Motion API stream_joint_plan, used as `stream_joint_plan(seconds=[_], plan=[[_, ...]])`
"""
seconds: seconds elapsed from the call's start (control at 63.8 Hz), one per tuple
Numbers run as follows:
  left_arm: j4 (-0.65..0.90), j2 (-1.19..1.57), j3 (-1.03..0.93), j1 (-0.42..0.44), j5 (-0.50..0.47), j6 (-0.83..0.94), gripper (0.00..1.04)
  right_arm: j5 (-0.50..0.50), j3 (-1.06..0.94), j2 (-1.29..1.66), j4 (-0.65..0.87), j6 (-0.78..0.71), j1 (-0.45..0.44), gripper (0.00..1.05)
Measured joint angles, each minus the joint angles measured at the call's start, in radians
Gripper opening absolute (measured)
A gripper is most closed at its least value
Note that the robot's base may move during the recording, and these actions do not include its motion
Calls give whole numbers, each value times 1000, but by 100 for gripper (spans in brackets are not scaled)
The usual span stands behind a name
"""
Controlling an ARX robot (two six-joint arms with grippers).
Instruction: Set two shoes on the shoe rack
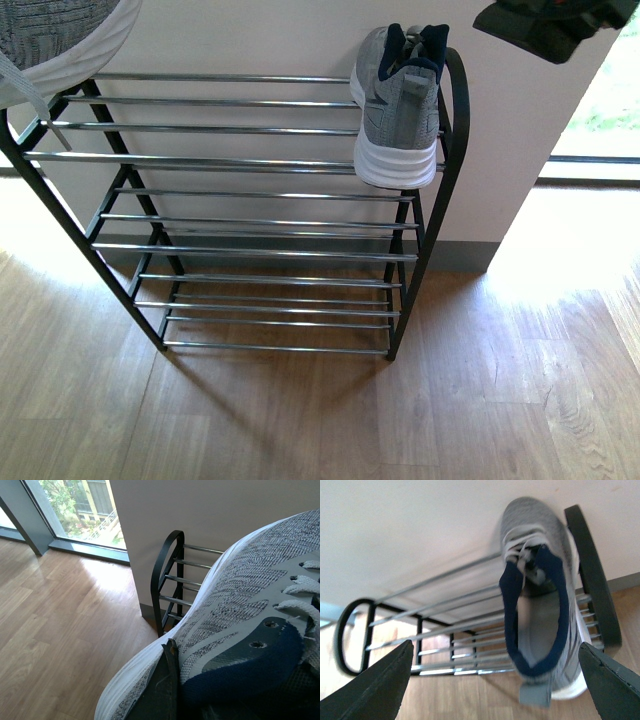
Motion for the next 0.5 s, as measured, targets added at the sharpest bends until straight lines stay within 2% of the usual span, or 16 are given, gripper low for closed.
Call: stream_joint_plan(seconds=[0.031,0.173,0.345,0.502], plan=[[0,0,0,0,0,0,2,-68,-74,-74,6,-38,-24,96],[0,0,0,0,0,0,2,-255,-209,-199,60,-143,-132,96],[0,0,0,0,0,0,2,-475,-372,-373,41,-242,-271,96],[0,0,0,0,0,0,2,-670,-466,-528,14,-354,-449,96]])
